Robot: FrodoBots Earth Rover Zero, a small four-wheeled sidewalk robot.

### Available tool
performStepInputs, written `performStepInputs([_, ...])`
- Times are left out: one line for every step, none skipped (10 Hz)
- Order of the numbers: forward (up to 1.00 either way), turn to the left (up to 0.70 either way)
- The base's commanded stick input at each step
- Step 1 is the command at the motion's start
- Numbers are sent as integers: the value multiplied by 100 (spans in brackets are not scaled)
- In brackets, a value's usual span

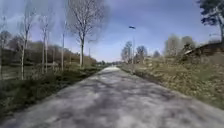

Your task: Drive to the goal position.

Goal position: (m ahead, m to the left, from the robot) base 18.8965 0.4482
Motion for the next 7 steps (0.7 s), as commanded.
performStepInputs([85,0])
performStepInputs([85,0])
performStepInputs([85,0])
performStepInputs([85,0])
performStepInputs([85,0])
performStepInputs([85,0])
performStepInputs([85,0])
